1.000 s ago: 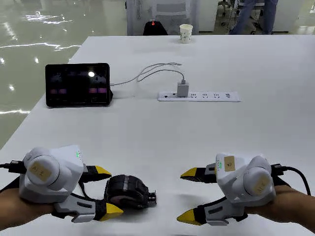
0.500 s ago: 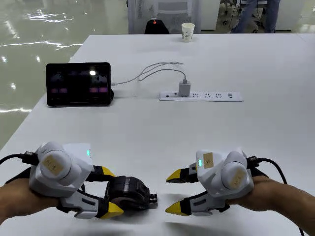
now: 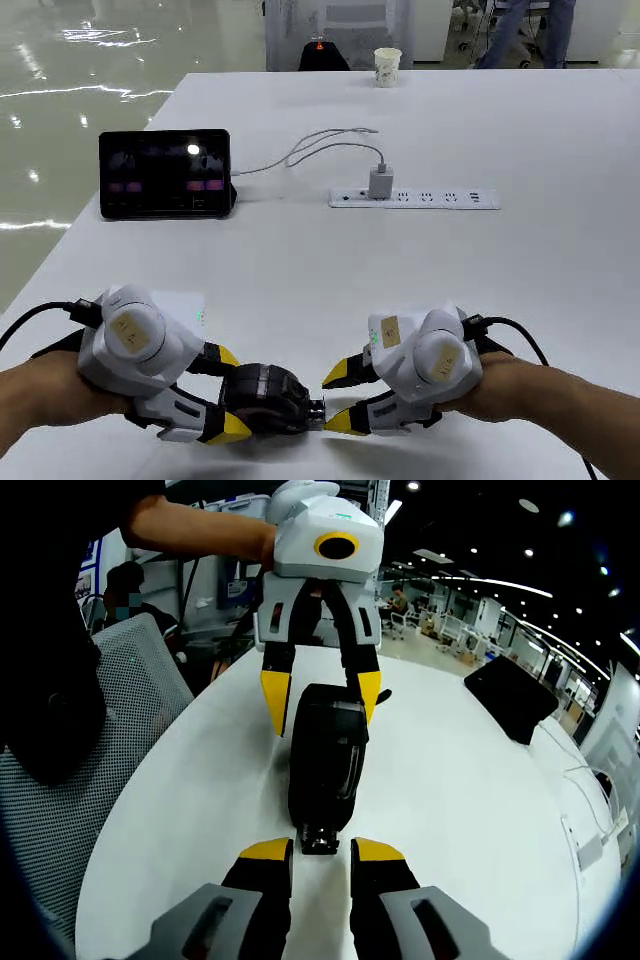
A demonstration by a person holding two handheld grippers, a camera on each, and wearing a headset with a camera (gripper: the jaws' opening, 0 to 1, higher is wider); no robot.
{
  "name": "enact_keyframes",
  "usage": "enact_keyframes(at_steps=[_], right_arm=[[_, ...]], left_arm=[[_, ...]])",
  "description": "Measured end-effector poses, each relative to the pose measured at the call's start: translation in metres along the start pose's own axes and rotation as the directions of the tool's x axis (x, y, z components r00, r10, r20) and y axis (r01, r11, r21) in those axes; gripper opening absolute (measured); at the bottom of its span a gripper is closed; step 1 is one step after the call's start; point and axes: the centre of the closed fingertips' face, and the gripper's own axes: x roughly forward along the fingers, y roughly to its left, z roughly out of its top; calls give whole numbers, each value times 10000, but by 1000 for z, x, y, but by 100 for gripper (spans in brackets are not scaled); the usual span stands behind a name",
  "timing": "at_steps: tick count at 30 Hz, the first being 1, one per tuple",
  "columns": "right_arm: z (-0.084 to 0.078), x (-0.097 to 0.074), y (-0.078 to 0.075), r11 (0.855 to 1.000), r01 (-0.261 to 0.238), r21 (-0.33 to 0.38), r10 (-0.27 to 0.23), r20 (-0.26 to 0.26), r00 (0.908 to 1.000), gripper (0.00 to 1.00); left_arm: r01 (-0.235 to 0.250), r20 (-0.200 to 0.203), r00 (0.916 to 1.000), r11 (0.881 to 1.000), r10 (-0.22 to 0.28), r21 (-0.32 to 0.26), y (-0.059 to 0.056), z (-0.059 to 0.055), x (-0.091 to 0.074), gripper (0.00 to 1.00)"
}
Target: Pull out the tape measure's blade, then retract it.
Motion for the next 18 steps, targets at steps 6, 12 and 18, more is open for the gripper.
enact_keyframes(at_steps=[6, 12, 18], right_arm=[[-5, 8, 0, 9998, -177, 36, 177, -190, 9997, 16], [-7, 13, 2, 9994, -309, 146, 314, -297, 9991, 13], [-5, 15, 2, 9983, -372, 439, 381, -182, 9991, 13]], left_arm=[[152, -272, 9995, 9996, -145, 241, 3, -3, 2, 29], [196, -365, 9992, 9985, -177, 513, 3, -5, 4, 27], [277, -322, 9992, 9976, -257, 628, 5, -7, 6, 27]])
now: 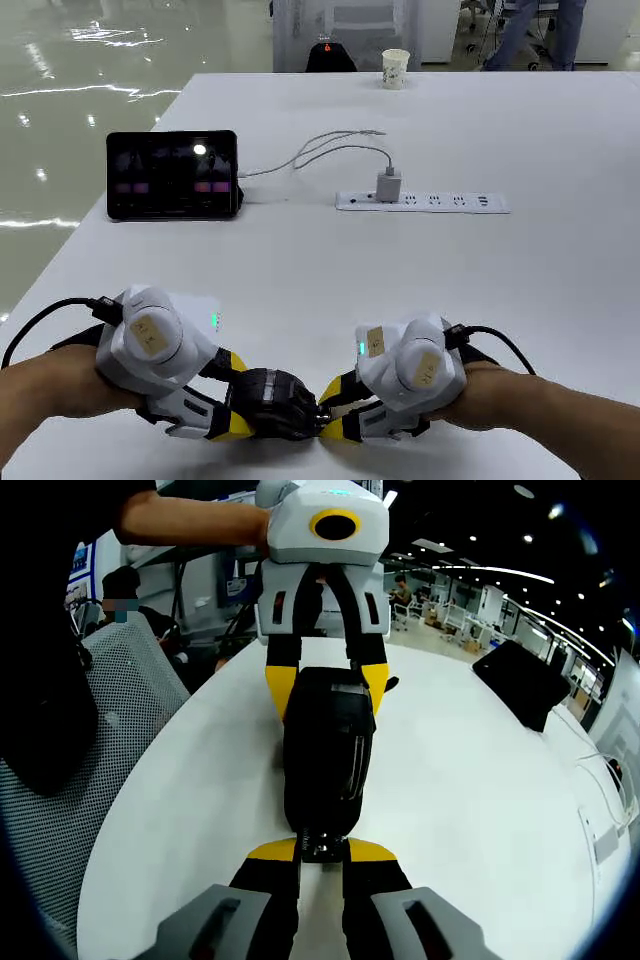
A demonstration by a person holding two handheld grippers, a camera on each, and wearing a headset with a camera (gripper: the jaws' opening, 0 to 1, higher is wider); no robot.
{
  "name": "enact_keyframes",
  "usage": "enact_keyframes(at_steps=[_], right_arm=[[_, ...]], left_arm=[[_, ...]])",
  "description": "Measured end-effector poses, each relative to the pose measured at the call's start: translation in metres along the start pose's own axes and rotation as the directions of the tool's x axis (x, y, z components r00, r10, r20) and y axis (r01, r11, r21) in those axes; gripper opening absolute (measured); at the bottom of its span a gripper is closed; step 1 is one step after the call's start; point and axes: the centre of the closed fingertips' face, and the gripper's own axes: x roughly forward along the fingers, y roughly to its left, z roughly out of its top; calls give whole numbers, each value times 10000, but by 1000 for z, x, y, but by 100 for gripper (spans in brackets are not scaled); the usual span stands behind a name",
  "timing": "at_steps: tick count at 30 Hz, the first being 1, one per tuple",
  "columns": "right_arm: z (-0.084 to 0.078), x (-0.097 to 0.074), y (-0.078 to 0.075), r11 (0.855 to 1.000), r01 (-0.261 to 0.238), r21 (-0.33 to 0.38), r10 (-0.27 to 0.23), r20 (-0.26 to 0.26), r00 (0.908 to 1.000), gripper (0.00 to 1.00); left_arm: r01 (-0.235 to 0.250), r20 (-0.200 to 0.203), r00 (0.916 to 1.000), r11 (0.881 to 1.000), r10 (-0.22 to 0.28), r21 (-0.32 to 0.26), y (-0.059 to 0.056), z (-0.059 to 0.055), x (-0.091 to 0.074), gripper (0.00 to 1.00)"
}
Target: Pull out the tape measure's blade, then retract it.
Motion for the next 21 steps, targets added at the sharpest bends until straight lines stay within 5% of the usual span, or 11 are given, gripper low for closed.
enact_keyframes(at_steps=[21], right_arm=[[-1, 0, 1, 9999, -62, -103, 61, -115, 9999, 9]], left_arm=[[50, 38, 10000, 9999, -51, 131, -1, -1, 0, 25]])
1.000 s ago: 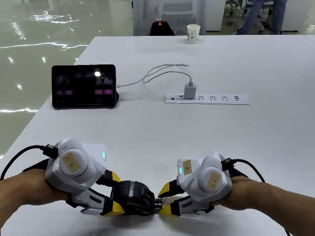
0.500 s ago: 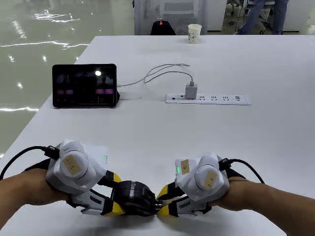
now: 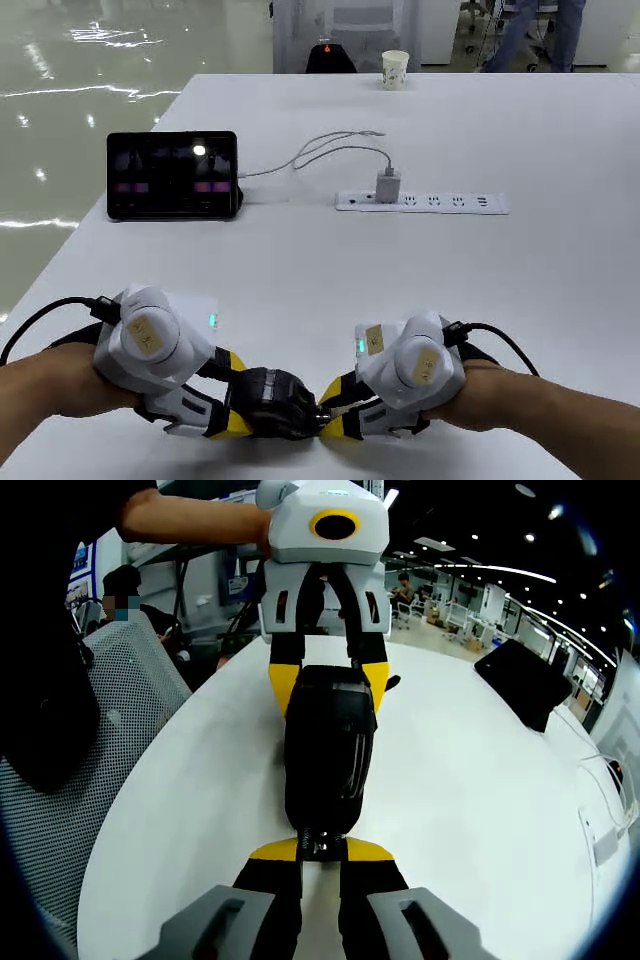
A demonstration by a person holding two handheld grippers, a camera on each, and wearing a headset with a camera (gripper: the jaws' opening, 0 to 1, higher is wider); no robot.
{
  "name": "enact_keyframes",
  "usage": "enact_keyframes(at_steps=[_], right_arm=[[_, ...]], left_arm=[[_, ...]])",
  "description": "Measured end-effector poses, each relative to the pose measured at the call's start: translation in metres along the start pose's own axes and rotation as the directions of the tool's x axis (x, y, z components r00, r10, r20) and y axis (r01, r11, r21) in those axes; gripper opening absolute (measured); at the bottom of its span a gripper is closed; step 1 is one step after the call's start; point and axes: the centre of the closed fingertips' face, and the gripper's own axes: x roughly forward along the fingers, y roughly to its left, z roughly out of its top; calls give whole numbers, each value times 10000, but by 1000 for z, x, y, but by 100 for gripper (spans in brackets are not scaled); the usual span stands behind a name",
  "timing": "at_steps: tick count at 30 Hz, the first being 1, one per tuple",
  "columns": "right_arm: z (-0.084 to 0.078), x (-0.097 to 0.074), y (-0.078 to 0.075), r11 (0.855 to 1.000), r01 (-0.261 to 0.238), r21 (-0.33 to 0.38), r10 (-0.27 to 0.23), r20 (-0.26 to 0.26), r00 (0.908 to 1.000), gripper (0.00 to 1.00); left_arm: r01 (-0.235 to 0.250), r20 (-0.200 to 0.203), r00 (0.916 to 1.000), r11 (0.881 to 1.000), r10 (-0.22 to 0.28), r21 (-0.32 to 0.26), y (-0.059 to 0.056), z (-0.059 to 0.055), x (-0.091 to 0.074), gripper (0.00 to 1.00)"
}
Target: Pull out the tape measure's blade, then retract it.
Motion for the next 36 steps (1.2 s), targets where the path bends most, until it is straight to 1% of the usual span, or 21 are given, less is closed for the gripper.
enact_keyframes(at_steps=[12, 23, 36], right_arm=[[-3, -4, 2, 9999, -47, 104, 47, -27, 10000, 9], [-11, -11, 2, 10000, -13, 72, 14, -97, 10000, 9], [-20, -19, 3, 9999, 13, 124, -11, -190, 9998, 9]], left_arm=[[56, -65, 10000, 10000, -56, -7, 0, 0, 0, 25], [127, -90, 9999, 9999, -128, -101, 0, 0, 0, 25], [118, -137, 9998, 9999, -119, -45, 0, 0, 0, 25]])
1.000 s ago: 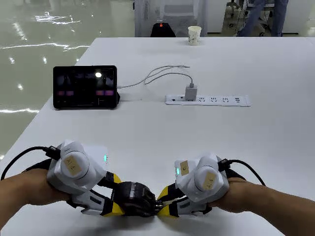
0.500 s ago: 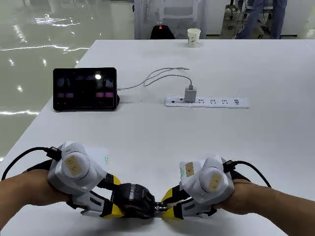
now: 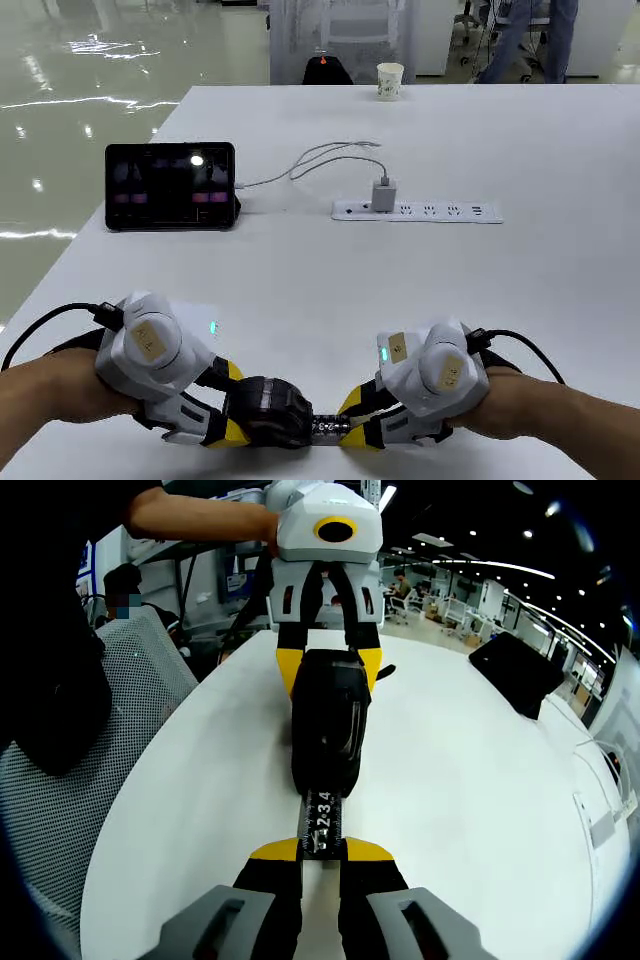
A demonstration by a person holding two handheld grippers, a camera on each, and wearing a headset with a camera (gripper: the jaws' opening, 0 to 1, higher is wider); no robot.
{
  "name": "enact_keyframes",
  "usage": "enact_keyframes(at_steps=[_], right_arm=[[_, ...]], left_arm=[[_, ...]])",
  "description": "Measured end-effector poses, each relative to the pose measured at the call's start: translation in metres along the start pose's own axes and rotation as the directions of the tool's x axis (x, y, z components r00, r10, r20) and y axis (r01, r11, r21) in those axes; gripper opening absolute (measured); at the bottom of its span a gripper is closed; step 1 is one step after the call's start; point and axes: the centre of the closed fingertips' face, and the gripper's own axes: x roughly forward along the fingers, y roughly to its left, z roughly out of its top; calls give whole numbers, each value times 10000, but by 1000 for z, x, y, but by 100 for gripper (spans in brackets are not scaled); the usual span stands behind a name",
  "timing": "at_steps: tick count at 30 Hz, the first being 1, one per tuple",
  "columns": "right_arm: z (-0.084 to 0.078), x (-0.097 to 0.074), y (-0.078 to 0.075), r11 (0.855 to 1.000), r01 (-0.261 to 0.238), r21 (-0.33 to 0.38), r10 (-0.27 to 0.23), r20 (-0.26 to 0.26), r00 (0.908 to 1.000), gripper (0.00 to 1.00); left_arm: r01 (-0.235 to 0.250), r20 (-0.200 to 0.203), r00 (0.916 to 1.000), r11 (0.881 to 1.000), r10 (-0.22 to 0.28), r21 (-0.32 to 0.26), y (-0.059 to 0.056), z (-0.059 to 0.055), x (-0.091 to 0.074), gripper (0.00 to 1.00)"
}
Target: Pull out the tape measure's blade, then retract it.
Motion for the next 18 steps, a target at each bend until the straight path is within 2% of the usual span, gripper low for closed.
enact_keyframes(at_steps=[18], right_arm=[[-15, -15, 3, 9999, 72, 154, -70, -149, 9999, 9]], left_arm=[[19, -11, 10000, 10000, -19, -35, 0, 0, 0, 25]])
